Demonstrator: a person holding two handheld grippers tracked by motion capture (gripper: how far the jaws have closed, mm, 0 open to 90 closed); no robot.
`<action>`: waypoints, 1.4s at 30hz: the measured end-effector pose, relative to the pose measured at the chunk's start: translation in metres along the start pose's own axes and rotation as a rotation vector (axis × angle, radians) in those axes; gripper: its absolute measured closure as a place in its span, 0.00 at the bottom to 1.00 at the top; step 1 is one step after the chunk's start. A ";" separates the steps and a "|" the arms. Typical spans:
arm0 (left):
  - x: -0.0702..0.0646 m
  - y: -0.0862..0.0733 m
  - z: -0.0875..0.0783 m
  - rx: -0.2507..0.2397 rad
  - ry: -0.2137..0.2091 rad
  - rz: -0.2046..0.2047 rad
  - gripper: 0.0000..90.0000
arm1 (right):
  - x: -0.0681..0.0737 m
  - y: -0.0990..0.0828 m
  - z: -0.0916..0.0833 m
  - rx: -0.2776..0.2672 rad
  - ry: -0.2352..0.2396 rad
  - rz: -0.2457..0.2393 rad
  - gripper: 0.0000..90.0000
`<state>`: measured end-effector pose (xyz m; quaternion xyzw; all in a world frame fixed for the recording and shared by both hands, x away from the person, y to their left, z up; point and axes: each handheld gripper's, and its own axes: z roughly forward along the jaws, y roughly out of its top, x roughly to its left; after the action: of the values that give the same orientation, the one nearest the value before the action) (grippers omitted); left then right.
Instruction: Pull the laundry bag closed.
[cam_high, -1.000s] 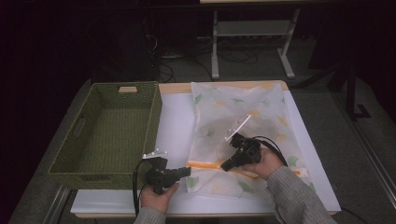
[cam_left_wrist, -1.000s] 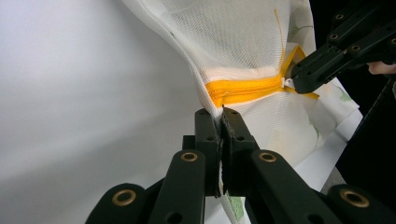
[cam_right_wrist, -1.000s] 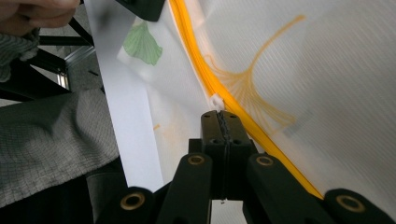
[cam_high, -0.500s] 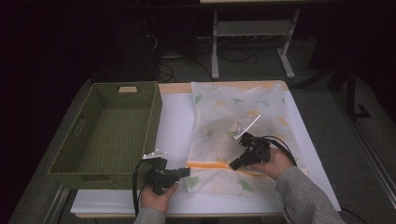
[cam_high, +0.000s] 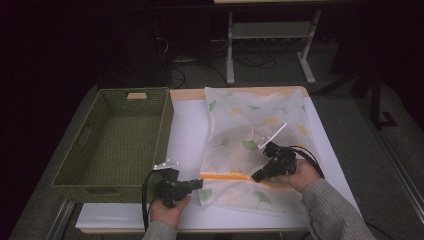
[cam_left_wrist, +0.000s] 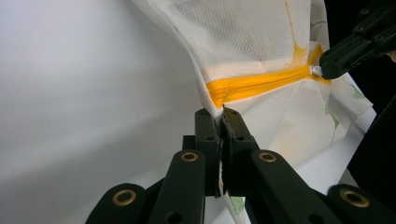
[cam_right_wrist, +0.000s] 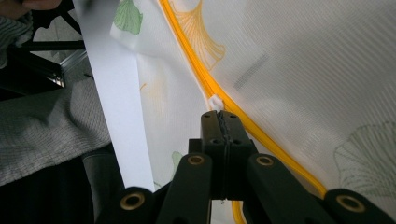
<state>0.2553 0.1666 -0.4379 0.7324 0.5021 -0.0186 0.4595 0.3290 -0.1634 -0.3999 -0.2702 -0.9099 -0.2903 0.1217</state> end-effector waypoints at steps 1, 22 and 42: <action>0.000 0.000 0.000 0.002 0.002 0.002 0.97 | 0.000 -0.001 -0.001 0.002 -0.002 -0.002 1.00; 0.000 0.000 -0.001 0.005 0.023 0.013 0.97 | -0.002 -0.010 -0.021 0.021 -0.030 0.000 1.00; -0.001 0.000 -0.001 0.010 0.031 0.024 0.97 | -0.014 -0.039 -0.040 0.003 -0.057 0.046 1.00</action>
<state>0.2540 0.1662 -0.4371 0.7409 0.5003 -0.0043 0.4480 0.3211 -0.2203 -0.3909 -0.2989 -0.9070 -0.2782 0.1029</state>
